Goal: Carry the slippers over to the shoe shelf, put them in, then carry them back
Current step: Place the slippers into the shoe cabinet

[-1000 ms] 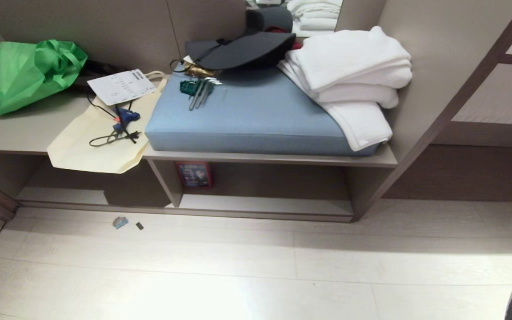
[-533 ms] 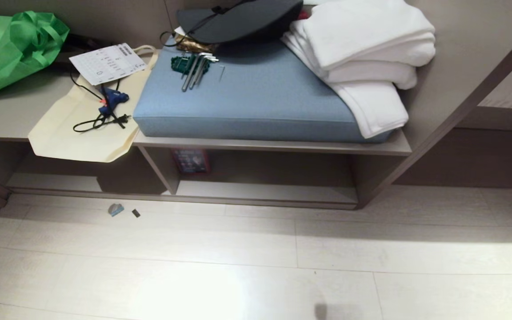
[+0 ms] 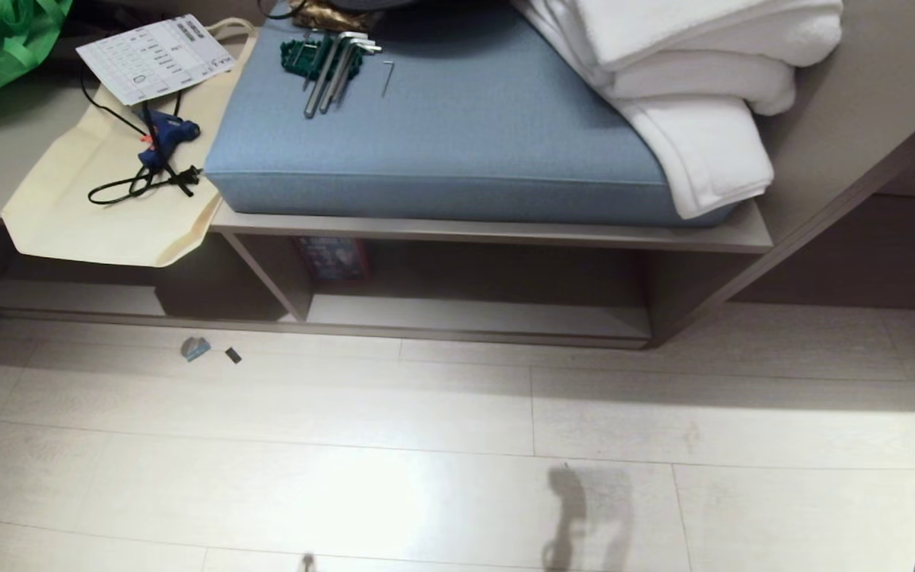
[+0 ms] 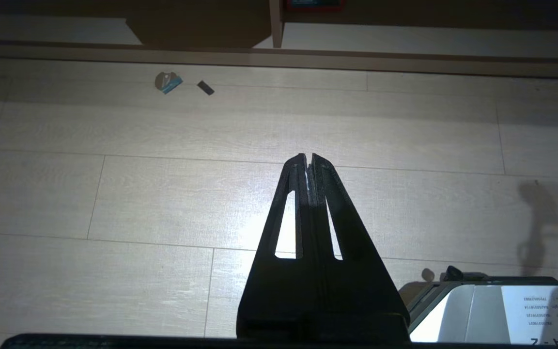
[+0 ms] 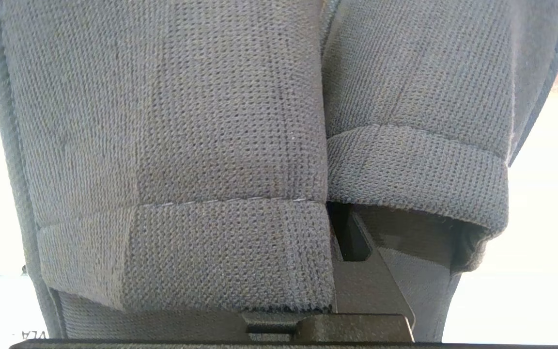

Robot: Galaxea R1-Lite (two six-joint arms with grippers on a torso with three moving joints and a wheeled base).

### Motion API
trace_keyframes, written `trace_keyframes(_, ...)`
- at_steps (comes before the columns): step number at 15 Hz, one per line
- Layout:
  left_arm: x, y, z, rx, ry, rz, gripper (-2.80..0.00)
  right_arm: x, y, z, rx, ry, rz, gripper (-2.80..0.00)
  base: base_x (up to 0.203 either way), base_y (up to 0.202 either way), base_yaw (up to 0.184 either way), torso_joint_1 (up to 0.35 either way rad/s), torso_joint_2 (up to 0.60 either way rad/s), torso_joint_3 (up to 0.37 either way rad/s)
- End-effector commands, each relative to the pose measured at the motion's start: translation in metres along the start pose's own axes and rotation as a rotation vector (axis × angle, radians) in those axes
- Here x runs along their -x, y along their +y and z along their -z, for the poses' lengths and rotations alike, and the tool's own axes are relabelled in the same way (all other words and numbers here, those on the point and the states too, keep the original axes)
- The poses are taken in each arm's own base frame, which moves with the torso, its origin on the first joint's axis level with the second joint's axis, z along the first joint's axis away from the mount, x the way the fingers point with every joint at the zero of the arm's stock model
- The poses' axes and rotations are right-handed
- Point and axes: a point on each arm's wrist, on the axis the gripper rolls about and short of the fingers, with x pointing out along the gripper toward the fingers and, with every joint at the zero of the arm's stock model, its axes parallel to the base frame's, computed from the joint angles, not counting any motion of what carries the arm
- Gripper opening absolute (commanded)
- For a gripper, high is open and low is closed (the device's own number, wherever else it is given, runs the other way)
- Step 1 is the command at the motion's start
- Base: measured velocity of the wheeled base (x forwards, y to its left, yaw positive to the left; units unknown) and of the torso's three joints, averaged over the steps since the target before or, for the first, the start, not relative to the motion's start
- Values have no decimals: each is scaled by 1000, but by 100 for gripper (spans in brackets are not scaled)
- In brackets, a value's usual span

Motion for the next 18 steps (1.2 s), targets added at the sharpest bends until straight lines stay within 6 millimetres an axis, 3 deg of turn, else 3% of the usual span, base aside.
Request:
trace_keyframes(1, 0, 0, 0, 1, 1, 0, -280, 0, 0, 0, 0, 0, 0, -280, 0, 0, 0, -1, 0, -194)
trace_keyframes(18, 0, 0, 0, 1, 1, 0, -280, 0, 0, 0, 0, 0, 0, -280, 0, 0, 0, 3, 2, -199)
